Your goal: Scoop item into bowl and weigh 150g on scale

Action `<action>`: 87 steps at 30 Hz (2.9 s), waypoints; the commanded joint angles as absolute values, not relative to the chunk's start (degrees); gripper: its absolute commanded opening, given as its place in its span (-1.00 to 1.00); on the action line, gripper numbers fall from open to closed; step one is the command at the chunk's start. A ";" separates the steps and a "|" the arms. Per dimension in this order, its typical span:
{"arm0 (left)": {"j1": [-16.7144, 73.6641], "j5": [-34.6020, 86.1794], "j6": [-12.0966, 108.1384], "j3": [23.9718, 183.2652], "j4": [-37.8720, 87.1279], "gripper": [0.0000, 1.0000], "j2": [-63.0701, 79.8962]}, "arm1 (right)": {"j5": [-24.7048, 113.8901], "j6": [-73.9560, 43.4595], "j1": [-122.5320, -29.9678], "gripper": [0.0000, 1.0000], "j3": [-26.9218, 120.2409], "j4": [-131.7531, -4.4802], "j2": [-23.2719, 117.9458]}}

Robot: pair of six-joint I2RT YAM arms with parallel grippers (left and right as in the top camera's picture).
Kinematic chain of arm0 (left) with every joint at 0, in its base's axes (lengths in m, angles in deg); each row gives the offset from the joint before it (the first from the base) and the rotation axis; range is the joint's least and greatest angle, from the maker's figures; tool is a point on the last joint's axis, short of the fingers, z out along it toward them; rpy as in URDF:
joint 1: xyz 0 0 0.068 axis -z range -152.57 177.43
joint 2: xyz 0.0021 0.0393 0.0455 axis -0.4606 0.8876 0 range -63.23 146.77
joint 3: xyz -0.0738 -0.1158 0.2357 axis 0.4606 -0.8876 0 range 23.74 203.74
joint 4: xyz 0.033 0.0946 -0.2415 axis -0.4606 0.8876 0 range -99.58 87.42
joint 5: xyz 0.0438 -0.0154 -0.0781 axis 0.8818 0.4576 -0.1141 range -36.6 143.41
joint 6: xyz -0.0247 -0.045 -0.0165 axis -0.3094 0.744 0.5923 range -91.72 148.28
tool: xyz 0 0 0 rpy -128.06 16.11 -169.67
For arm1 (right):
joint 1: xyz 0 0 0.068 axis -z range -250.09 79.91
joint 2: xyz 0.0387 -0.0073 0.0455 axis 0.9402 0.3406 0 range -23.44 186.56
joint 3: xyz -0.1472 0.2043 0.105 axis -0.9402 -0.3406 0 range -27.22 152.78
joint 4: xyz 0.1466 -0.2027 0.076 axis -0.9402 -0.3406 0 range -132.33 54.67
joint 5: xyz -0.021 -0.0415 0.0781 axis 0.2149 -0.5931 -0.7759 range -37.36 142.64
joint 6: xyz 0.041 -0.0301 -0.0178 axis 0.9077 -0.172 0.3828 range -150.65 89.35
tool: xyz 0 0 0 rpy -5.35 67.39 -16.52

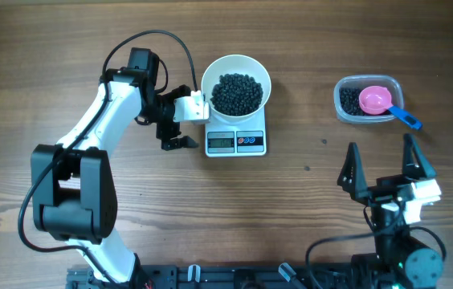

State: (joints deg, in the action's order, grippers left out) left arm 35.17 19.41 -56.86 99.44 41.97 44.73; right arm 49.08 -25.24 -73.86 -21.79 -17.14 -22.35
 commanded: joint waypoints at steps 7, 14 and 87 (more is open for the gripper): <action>34.98 18.34 -56.79 98.90 42.04 1.00 45.32 | 50.11 -24.28 -69.66 0.99 -25.85 -26.47 -23.21; 34.98 18.34 -56.77 98.90 42.04 1.00 45.32 | 50.09 -24.49 -69.68 0.99 -25.85 -37.46 -23.25; 34.98 18.34 -56.77 98.90 42.32 1.00 45.32 | 50.09 -24.49 -69.68 1.00 -25.85 -37.48 -23.23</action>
State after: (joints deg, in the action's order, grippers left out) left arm 35.17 19.41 -56.86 99.44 42.02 44.75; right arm 49.32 -24.82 -69.92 -26.16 -37.70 -22.66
